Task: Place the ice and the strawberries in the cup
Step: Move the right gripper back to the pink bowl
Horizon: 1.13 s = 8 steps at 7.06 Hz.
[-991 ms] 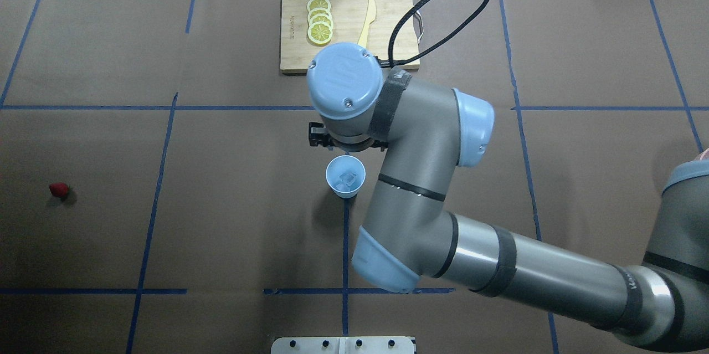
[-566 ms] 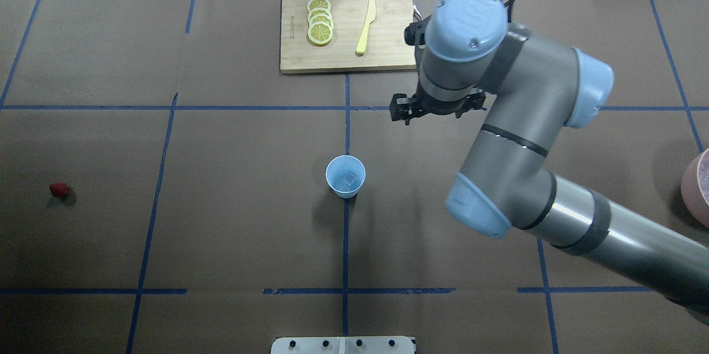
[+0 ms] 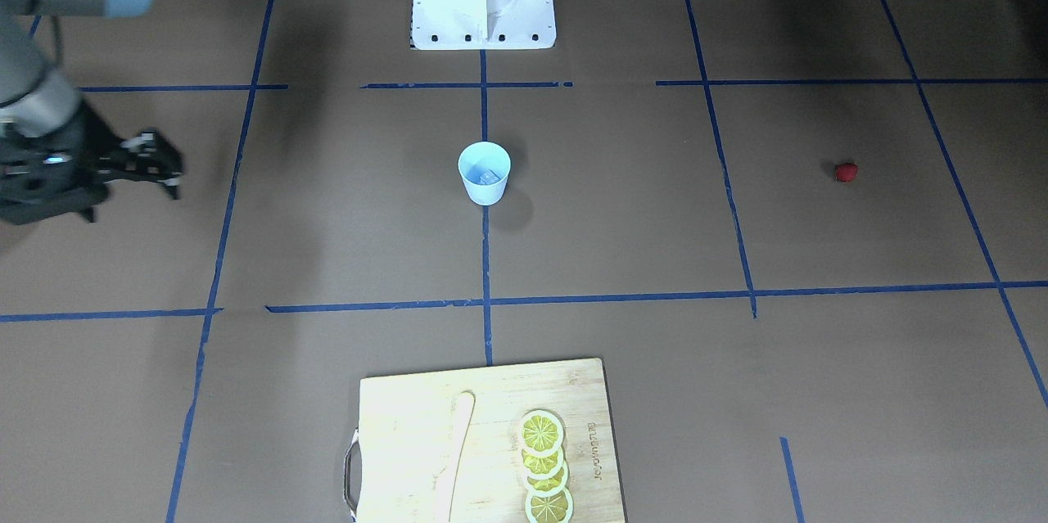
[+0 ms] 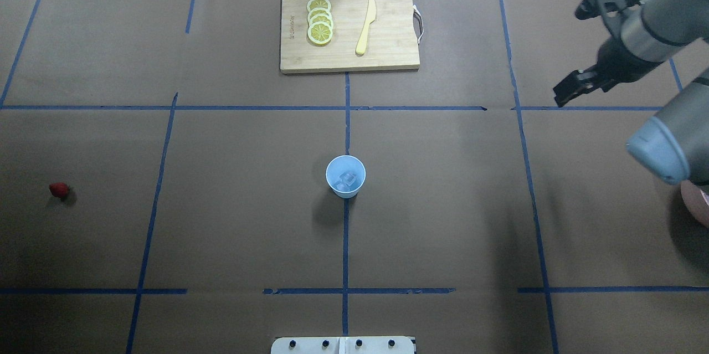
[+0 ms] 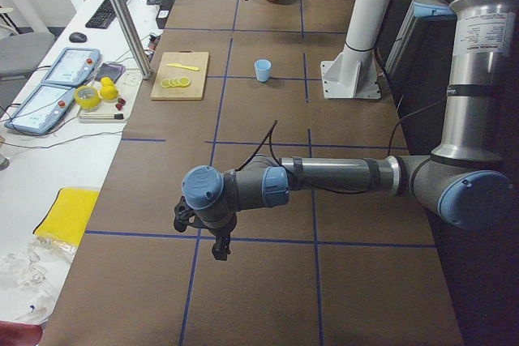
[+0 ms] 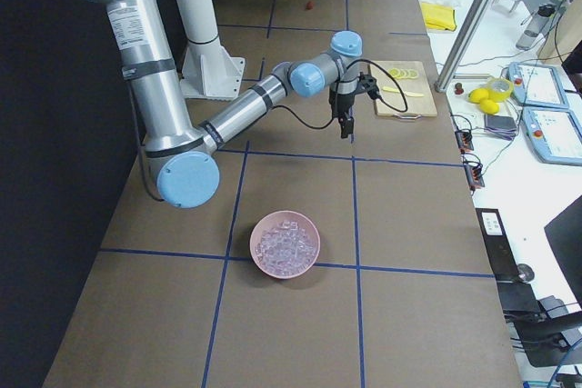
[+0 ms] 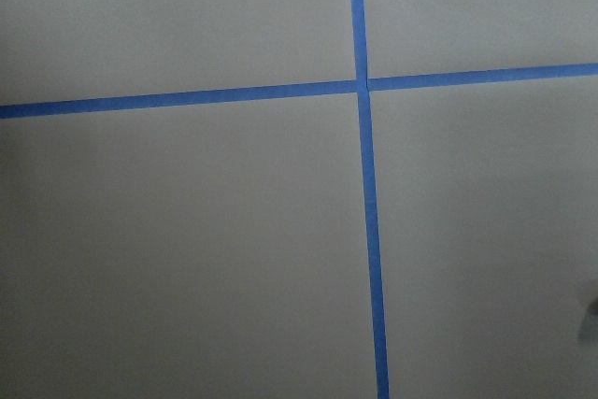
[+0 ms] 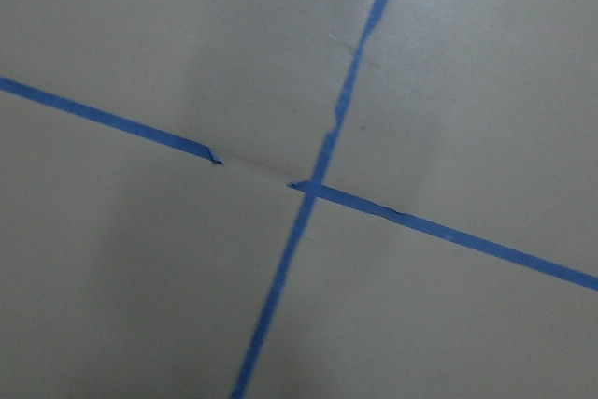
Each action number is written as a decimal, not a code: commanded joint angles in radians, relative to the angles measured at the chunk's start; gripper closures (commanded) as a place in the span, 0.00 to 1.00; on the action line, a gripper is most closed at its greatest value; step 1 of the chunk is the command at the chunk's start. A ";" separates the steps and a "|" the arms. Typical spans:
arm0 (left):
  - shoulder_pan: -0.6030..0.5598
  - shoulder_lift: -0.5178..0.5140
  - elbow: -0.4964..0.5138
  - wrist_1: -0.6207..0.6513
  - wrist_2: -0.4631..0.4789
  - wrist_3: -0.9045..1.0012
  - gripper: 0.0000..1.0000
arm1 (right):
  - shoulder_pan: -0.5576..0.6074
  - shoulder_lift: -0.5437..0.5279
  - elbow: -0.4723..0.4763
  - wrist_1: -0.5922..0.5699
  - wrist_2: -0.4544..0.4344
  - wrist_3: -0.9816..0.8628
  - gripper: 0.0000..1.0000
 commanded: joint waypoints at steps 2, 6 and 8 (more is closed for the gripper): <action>0.000 0.002 -0.006 0.001 0.000 0.000 0.00 | 0.238 -0.225 -0.034 0.027 0.112 -0.441 0.01; 0.000 0.015 -0.006 0.001 0.000 0.000 0.00 | 0.253 -0.455 -0.054 0.290 0.107 -0.412 0.01; 0.000 0.015 -0.004 0.001 0.000 0.000 0.00 | 0.253 -0.532 -0.133 0.512 0.102 -0.312 0.02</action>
